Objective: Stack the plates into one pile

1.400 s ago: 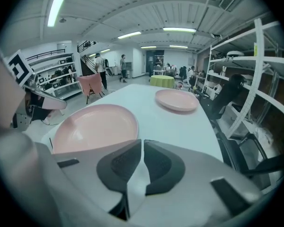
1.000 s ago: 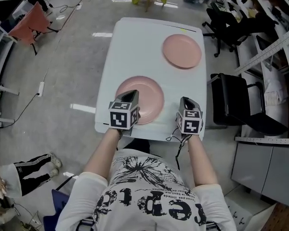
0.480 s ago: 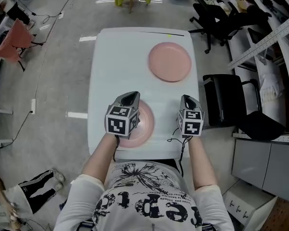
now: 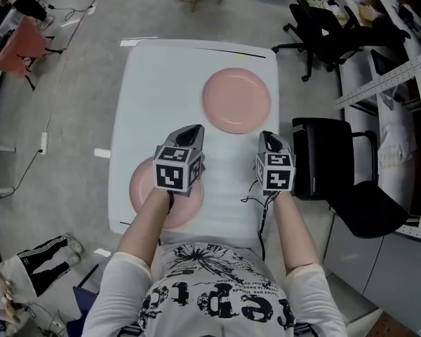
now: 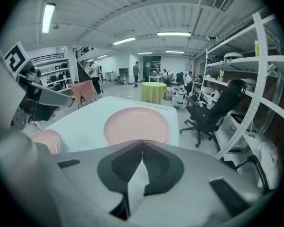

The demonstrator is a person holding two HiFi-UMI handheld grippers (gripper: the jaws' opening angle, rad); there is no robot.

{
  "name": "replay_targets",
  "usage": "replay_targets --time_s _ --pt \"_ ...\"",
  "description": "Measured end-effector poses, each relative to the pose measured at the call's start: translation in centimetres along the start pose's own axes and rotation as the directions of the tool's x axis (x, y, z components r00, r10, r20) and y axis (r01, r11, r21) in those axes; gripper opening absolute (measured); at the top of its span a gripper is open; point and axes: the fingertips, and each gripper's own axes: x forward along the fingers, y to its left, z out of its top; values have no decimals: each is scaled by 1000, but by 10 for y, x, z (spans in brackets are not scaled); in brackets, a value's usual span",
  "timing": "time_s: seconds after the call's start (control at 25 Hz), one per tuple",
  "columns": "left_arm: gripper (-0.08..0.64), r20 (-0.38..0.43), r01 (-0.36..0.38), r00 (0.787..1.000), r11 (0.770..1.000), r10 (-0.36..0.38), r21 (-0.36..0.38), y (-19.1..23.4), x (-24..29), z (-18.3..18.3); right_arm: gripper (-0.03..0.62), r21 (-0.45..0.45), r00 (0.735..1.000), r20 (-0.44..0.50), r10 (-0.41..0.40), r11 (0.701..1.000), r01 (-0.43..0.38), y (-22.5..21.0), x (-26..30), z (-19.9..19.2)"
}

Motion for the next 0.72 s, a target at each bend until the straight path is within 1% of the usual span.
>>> replay_targets --time_s 0.12,0.16,0.2,0.24,0.32,0.36,0.44,0.52,0.56,0.72 --pt "3 -23 -52 998 998 52 -17 8 32 3 16 -1 1000 -3 31 1000 -31 -20 25 8" --pt "5 -35 -65 997 998 64 -22 10 44 4 55 -3 999 -9 42 999 -42 -27 33 11" --pt "41 -50 -72 996 997 70 -27 12 55 4 75 -6 999 -15 48 999 -48 -34 42 13" --pt "69 -67 -75 995 997 73 -33 13 66 4 77 -9 999 -19 49 999 -49 -42 50 16" --pt "88 -104 -82 992 996 76 -46 18 86 1 116 -11 999 -25 40 999 -41 -56 66 19" --pt "115 -124 -86 989 995 80 -50 21 95 -1 124 -8 999 -30 33 999 -33 -63 74 21" --pt "120 -157 -105 983 993 95 -58 31 113 -3 149 -1 999 -47 18 1000 -18 -75 92 22" --pt "120 -183 -135 976 988 120 -73 44 129 -4 149 6 998 -68 9 1000 -9 -86 108 21" --pt "138 -196 -148 972 986 130 -80 50 136 -4 149 11 997 -79 8 1000 -7 -89 116 19" --pt "144 -253 -180 956 977 147 -114 74 163 -14 149 27 993 -121 6 1000 -3 -98 140 12"
